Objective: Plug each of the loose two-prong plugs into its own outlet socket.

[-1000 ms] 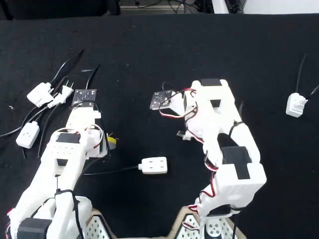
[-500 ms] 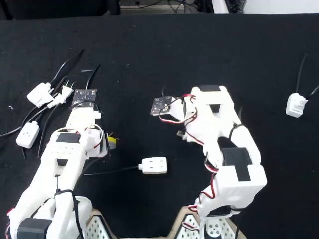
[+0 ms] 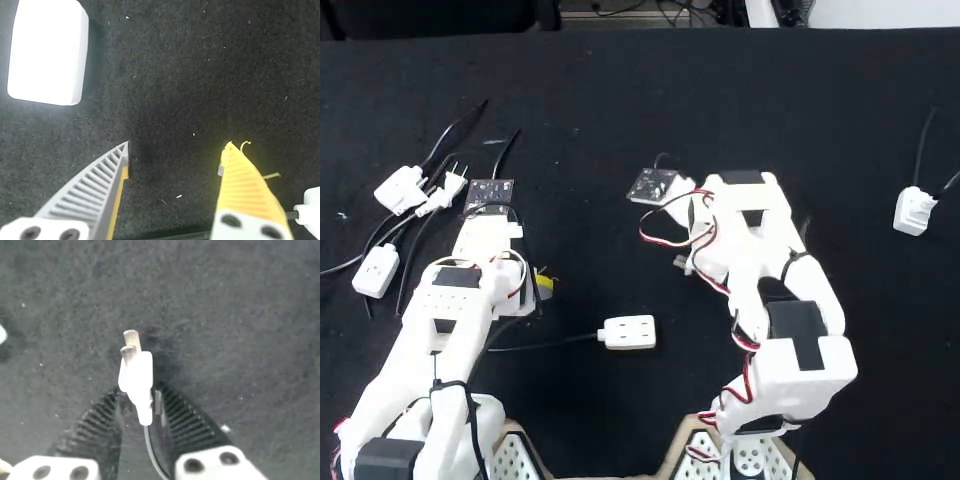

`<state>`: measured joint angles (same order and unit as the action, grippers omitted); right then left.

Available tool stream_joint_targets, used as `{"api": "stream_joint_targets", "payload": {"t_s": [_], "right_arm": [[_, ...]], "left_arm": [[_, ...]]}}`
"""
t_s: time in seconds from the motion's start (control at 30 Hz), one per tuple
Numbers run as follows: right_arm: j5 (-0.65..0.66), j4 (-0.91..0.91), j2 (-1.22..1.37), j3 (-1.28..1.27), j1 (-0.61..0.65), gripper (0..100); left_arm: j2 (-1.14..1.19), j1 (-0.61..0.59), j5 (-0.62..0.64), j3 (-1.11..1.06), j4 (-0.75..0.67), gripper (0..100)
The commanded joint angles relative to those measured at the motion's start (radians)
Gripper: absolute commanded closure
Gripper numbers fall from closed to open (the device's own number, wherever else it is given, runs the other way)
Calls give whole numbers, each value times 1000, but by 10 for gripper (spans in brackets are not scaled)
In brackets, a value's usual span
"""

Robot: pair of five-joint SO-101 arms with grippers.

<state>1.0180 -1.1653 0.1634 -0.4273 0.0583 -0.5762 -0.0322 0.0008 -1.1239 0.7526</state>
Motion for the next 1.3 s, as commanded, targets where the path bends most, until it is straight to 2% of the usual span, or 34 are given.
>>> {"api": "stream_joint_targets", "payload": {"t_s": [0.0, 0.07, 0.2, 0.27, 0.53, 0.77, 1.0, 1.27], "right_arm": [[-74, -11, -64, 10, -3, 986], [-101, -11, -64, 8, -3, 969], [-135, -11, -64, 7, -3, 826], [-133, -11, -64, 7, -5, 793], [-140, 38, -56, -8, -3, 823], [-140, 40, -18, -8, 60, 828], [-140, 32, -84, -18, 54, 988], [-141, 26, -229, -127, 43, 988]], "left_arm": [[-25, 5, 5, 4, -6, 715], [-25, 5, 5, 4, -6, 715], [-25, 5, 5, 4, -6, 715], [-25, 5, 5, 4, -5, 715], [-25, 4, 5, 4, -5, 715], [-25, 2, 3, 4, -5, 715], [-25, 4, 2, 4, -3, 715], [-26, -1, 2, 4, -3, 715]]}}
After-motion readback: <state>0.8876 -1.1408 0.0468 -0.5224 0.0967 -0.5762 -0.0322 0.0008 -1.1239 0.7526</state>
